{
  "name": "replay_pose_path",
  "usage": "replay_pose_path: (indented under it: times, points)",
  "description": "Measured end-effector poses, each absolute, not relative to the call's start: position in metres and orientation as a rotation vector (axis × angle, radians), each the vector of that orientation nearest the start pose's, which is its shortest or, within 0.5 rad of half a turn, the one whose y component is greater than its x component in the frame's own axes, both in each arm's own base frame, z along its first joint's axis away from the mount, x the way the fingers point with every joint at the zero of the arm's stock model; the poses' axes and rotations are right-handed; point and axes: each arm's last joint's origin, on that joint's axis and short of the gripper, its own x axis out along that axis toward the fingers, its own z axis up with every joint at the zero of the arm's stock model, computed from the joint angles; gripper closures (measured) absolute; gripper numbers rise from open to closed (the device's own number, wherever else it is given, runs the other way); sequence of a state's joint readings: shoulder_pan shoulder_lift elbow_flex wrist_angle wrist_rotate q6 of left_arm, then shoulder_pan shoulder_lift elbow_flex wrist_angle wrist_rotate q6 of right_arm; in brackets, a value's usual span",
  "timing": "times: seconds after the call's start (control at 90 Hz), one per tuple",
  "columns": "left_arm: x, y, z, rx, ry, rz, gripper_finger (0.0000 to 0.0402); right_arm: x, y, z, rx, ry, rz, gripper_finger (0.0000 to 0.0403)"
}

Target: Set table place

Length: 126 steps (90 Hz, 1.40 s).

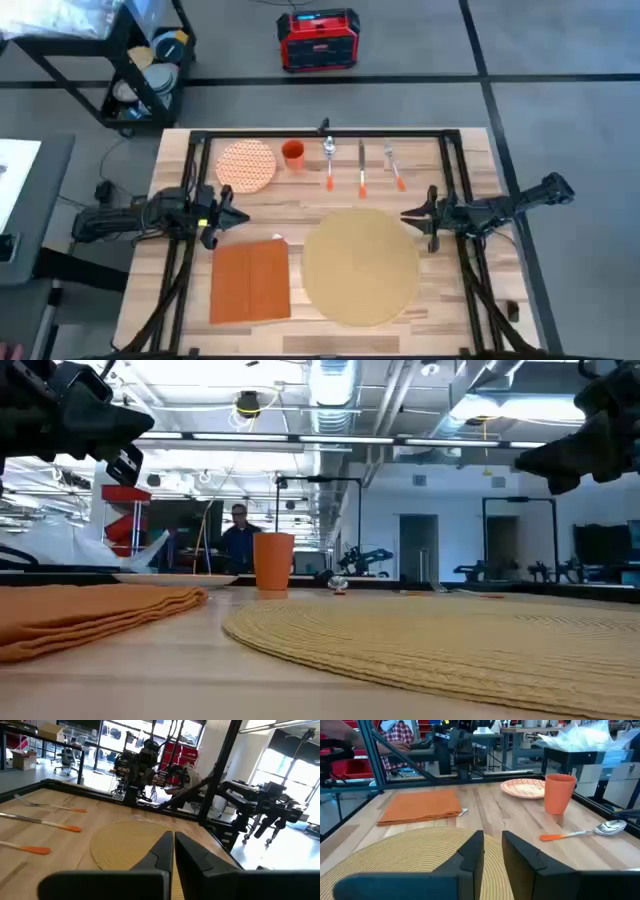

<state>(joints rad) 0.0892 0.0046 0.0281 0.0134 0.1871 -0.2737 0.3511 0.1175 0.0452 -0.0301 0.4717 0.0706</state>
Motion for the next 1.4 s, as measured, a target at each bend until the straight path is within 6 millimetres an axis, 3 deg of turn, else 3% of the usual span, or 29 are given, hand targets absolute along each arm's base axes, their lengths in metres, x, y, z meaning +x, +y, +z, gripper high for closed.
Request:
replay_pose_path:
  times: [0.978,1.4]
  points:
    - [0.0958,0.0031,0.1741,-0.269,-0.024,-0.102,0.0402,0.098,0.0219,0.167,0.03,0.09,-0.124,0.0344]
    - [0.096,0.0054,0.1768,-0.376,-0.072,-0.036,0.0402,0.0982,0.0209,0.1674,-0.023,0.089,-0.135,0.0344]
